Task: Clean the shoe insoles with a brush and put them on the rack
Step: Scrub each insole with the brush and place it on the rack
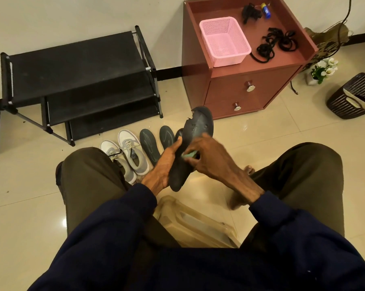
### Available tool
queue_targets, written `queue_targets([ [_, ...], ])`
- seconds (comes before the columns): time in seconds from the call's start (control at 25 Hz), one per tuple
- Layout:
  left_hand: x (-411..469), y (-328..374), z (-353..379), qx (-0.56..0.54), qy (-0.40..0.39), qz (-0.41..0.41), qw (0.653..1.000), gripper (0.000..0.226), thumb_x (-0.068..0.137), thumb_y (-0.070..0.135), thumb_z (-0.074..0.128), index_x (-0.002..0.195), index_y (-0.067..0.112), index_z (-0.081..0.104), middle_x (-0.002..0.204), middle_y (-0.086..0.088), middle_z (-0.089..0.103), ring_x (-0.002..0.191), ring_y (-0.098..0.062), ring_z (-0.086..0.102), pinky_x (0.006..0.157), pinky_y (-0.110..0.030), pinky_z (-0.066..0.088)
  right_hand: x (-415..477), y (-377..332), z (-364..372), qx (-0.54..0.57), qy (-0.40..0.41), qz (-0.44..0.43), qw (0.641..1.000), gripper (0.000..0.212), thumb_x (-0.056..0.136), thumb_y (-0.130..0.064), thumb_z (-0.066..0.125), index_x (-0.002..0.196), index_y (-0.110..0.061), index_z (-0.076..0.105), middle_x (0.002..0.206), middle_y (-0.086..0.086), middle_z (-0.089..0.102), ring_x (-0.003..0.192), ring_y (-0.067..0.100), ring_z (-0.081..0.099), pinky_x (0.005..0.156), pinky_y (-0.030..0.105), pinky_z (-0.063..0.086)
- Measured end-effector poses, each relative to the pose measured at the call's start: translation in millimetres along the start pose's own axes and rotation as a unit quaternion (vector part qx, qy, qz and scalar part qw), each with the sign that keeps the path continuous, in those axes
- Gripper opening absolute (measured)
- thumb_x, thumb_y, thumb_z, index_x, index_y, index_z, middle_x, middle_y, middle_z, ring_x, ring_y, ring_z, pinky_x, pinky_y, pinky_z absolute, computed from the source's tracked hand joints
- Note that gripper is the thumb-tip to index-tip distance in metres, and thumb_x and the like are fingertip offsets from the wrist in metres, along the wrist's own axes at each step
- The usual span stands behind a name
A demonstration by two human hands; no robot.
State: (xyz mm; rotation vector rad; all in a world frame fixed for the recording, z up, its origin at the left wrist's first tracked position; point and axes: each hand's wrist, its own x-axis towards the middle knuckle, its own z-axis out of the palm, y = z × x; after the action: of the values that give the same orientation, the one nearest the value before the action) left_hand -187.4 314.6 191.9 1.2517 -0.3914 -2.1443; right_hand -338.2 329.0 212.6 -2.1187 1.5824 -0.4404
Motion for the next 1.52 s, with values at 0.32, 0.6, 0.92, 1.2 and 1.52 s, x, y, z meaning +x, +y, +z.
queue_targets([
  [0.32, -1, -1, 2, 0.023, 0.015, -0.004, 1.000, 0.043, 0.102, 0.043, 0.054, 0.126, 0.009, 0.065, 0.098, -0.012, 0.077, 0.083, -0.024, 0.076, 0.074, -0.035, 0.063, -2, 8, 5, 0.048, -0.040, 0.028, 0.998, 0.018, 0.085, -0.027, 0.082, 0.101, -0.018, 0.080, 0.100, -0.003, 0.069, 0.091, 0.011, 0.056, 0.076, 0.030, 0.054],
  [0.6, 3, -2, 1, -0.010, -0.029, -0.036, 0.999, 0.064, 0.103, 0.048, 0.052, 0.145, 0.000, 0.048, 0.130, -0.028, 0.063, 0.105, -0.039, 0.067, 0.095, -0.049, 0.052, 7, 40, -3, -0.073, 0.098, 0.089, 0.989, 0.019, 0.086, -0.026, 0.081, 0.100, -0.014, 0.077, 0.101, 0.004, 0.069, 0.094, 0.017, 0.055, 0.077, 0.034, 0.053],
  [0.92, 1, -1, 2, 0.001, -0.045, -0.065, 0.997, 0.054, 0.103, 0.036, 0.049, 0.140, -0.004, 0.050, 0.115, -0.029, 0.066, 0.090, -0.040, 0.069, 0.073, -0.040, 0.061, 10, 53, -8, 0.036, 0.184, 0.053, 0.981, 0.017, 0.086, -0.019, 0.081, 0.100, -0.012, 0.077, 0.096, 0.004, 0.070, 0.085, 0.010, 0.060, 0.077, 0.028, 0.055],
  [1.2, 0, -1, 0, -0.004, -0.039, -0.050, 0.998, 0.045, 0.104, 0.043, 0.048, 0.127, 0.006, 0.061, 0.112, -0.022, 0.070, 0.091, -0.036, 0.070, 0.075, -0.044, 0.060, 5, 30, -7, 0.103, 0.003, -0.011, 0.995, 0.020, 0.083, -0.018, 0.083, 0.103, -0.015, 0.080, 0.100, 0.001, 0.073, 0.088, 0.010, 0.066, 0.077, 0.018, 0.056],
  [1.52, -2, -1, 3, 0.018, -0.050, -0.066, 0.996, 0.047, 0.104, 0.042, 0.048, 0.130, 0.005, 0.059, 0.111, -0.023, 0.073, 0.090, -0.037, 0.074, 0.075, -0.047, 0.062, 3, 41, -5, 0.083, 0.048, 0.024, 0.995, 0.022, 0.084, -0.016, 0.082, 0.105, -0.012, 0.078, 0.103, 0.005, 0.071, 0.089, 0.014, 0.065, 0.078, 0.023, 0.058],
])
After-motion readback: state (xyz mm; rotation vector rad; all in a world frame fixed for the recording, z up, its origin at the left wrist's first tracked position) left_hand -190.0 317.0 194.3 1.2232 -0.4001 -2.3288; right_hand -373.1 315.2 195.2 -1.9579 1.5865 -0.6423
